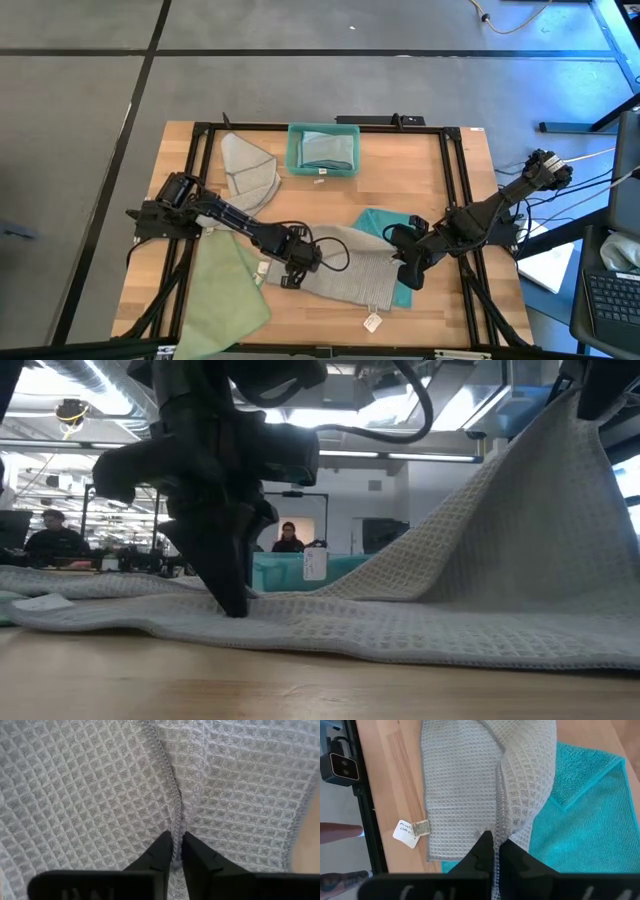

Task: Fold microfiber towels
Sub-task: Fold the gray towel

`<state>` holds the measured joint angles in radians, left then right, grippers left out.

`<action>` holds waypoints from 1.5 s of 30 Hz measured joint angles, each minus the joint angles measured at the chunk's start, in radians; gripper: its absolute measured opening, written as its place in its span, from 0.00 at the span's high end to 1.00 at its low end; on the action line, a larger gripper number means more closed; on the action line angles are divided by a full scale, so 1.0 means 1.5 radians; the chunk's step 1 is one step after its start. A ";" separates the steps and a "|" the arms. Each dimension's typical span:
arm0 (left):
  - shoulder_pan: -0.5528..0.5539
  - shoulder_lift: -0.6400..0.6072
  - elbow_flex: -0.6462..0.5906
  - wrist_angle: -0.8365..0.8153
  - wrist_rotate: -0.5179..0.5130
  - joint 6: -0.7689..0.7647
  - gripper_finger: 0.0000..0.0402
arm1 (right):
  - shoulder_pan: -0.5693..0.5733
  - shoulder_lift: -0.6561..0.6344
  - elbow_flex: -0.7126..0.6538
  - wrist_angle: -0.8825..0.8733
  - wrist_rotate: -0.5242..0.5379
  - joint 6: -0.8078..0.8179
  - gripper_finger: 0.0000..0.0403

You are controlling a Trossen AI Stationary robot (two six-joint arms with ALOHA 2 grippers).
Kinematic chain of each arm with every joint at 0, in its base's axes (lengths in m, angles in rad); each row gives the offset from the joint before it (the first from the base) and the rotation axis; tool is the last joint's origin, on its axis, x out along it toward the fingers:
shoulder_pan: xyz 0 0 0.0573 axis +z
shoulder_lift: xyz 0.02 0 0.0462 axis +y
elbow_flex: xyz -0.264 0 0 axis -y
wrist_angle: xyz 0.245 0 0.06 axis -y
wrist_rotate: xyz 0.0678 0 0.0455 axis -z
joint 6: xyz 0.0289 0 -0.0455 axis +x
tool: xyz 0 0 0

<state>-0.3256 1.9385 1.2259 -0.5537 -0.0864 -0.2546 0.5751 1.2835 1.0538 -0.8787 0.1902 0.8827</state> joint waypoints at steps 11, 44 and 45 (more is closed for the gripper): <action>-0.001 -0.001 0.001 -0.005 0.039 0.000 0.97 | 0.000 0.000 0.000 0.000 0.000 -0.001 0.97; 0.000 -0.007 0.002 -0.035 0.062 -0.021 0.81 | 0.000 0.000 0.000 0.000 0.000 -0.015 0.97; 0.000 -0.007 0.002 -0.039 0.062 -0.021 0.81 | 0.000 0.000 0.000 0.000 0.000 -0.015 0.97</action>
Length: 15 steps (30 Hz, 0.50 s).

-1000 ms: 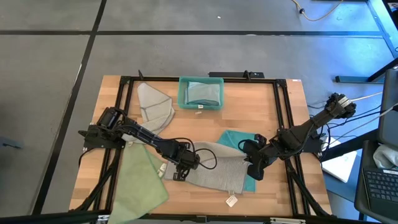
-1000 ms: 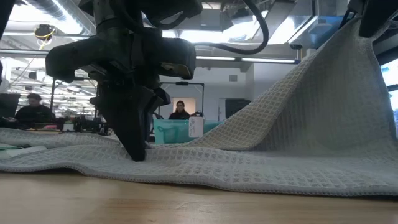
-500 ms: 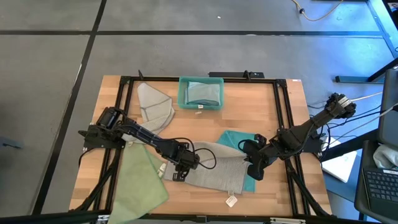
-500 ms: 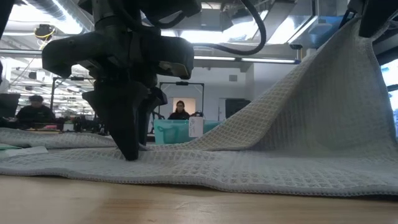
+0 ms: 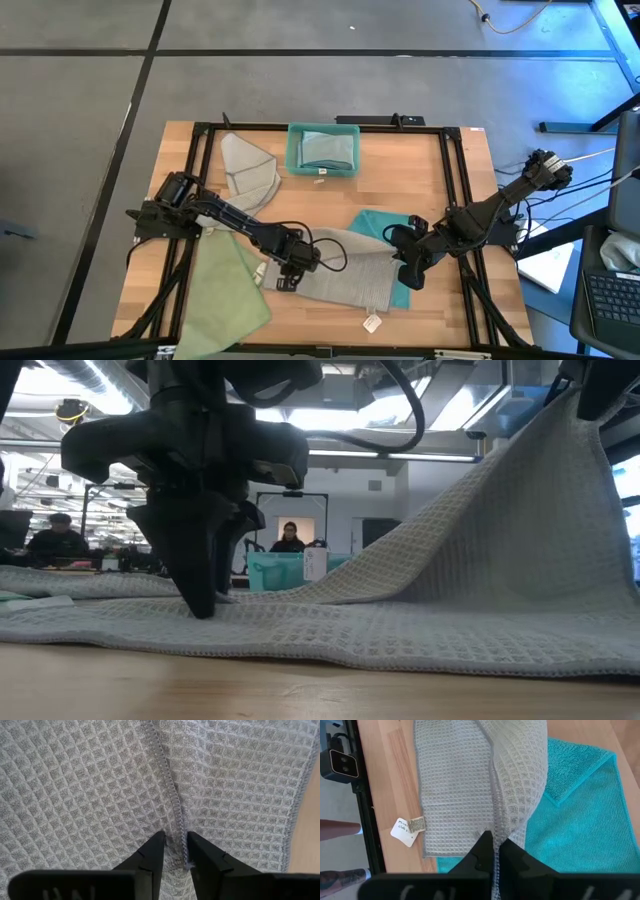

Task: Fold microfiber towels
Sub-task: Fold the gray towel

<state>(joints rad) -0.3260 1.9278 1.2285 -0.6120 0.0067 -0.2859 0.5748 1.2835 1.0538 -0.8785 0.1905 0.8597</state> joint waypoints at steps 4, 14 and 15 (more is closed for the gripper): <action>0.001 -0.001 0.000 -0.007 0.000 0.000 0.81 | 0.000 0.000 0.000 0.000 0.000 0.000 0.97; 0.030 -0.012 0.000 -0.012 -0.003 0.000 0.81 | 0.000 0.000 0.000 0.000 0.000 0.000 0.97; 0.034 -0.017 0.000 -0.006 -0.005 0.000 0.81 | 0.000 0.000 0.000 0.000 0.000 0.000 0.97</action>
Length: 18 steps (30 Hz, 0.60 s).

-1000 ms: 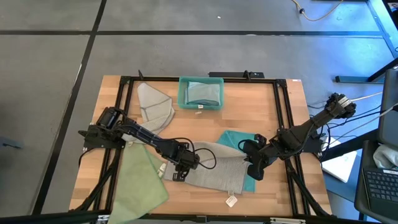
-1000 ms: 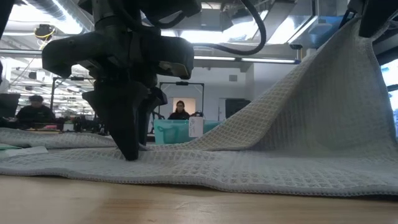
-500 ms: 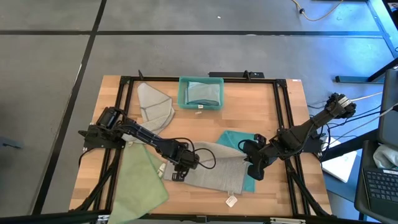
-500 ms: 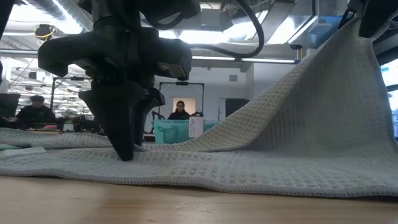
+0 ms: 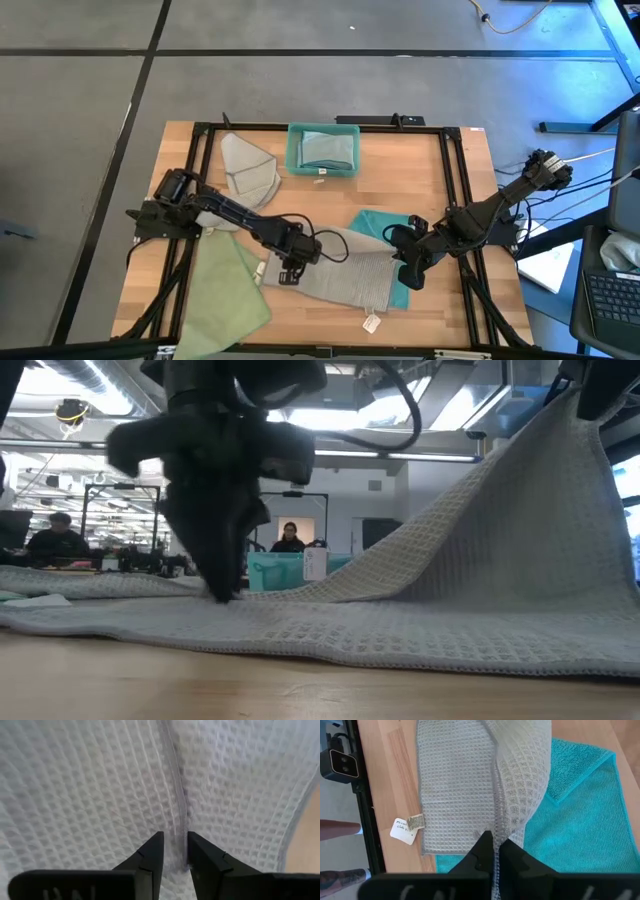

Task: Fold microfiber towels
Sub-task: Fold the gray towel

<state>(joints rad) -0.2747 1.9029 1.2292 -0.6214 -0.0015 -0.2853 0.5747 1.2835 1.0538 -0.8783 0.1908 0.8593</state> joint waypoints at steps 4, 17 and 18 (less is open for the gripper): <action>0.017 -0.014 0.000 0.000 -0.007 0.005 0.81 | 0.000 0.000 0.000 0.001 0.000 -0.001 0.97; 0.026 -0.014 0.000 -0.040 0.015 0.022 0.90 | 0.000 0.000 0.000 0.004 0.002 -0.003 0.97; 0.025 -0.014 0.000 -0.040 0.015 0.022 0.92 | 0.000 0.000 0.000 0.004 0.006 -0.002 0.97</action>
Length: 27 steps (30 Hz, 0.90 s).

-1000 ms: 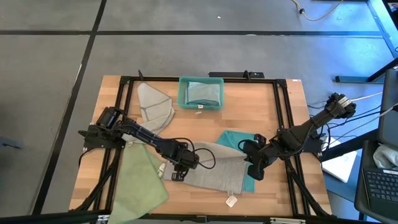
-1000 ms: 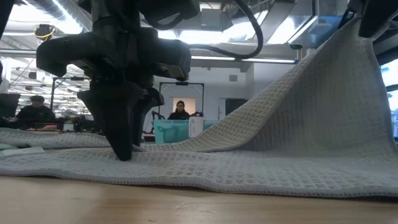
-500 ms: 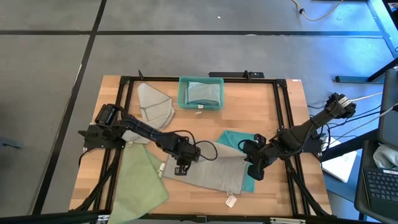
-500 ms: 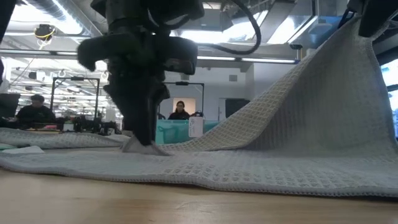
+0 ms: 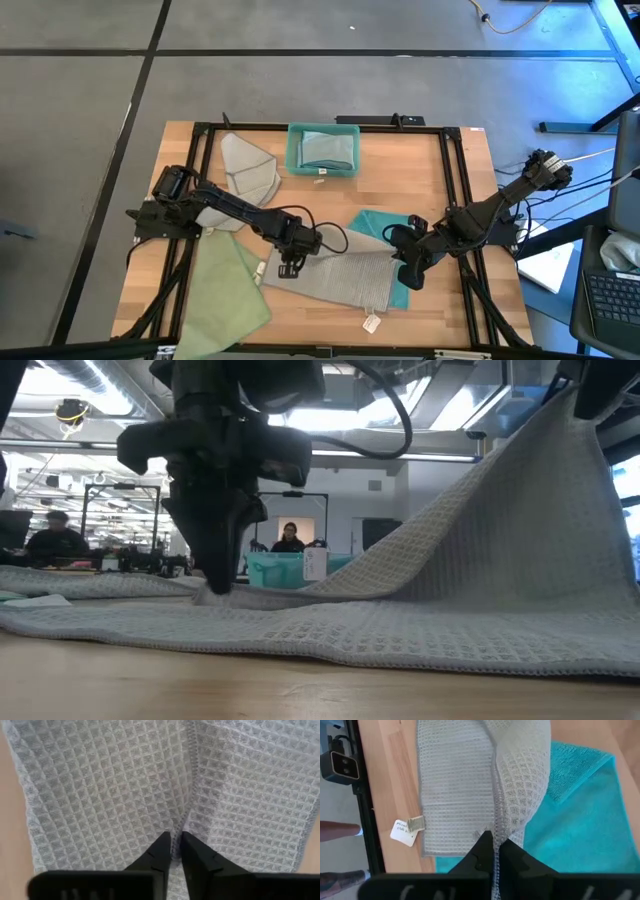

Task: Fold microfiber towels
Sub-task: Fold the gray towel

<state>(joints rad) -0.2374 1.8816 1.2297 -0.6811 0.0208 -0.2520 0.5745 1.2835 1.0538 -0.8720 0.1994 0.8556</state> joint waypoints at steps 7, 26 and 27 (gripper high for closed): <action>-0.005 0.000 0.000 -0.015 0.001 0.000 0.99 | 0.000 0.000 0.000 0.000 0.011 0.000 0.97; -0.010 -0.065 -0.001 -0.132 -0.042 0.031 1.00 | 0.029 0.004 0.001 0.077 -0.082 0.002 0.97; -0.014 -0.065 -0.001 -0.140 -0.042 0.031 1.00 | 0.033 0.007 0.001 0.075 -0.082 0.002 0.97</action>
<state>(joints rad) -0.2583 1.7846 1.2282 -0.8912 -0.0422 -0.2059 0.6239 1.2941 1.0554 -0.7602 0.0765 0.8582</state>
